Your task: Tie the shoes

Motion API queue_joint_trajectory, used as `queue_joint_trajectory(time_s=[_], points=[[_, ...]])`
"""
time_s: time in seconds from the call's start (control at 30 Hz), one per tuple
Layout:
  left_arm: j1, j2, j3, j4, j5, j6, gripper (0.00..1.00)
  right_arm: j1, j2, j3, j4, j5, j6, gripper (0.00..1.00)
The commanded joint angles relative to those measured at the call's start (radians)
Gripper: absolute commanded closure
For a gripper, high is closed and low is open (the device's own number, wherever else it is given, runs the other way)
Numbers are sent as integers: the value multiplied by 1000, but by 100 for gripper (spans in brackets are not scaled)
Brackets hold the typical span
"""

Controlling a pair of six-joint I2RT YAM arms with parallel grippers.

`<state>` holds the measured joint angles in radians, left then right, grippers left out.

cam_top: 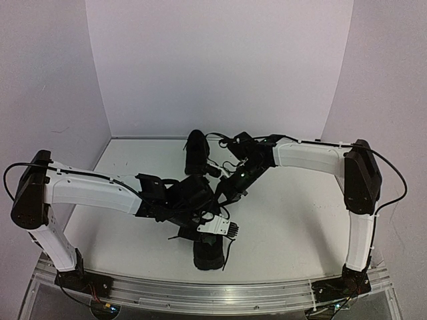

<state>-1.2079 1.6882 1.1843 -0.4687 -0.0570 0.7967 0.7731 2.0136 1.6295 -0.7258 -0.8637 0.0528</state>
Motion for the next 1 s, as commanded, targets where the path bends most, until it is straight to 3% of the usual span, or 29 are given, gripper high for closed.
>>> queue_joint_trajectory(time_s=[0.0, 0.13, 0.97], points=[[-2, -9, 34, -2, -14, 5, 90, -4, 10, 7, 9, -17, -8, 100], [-2, -32, 29, 41, -11, -47, 100, -4, 7, 7, 10, -11, -8, 100], [55, -185, -230, 394, -37, -526, 100, -4, -25, -8, 25, -29, 5, 100]])
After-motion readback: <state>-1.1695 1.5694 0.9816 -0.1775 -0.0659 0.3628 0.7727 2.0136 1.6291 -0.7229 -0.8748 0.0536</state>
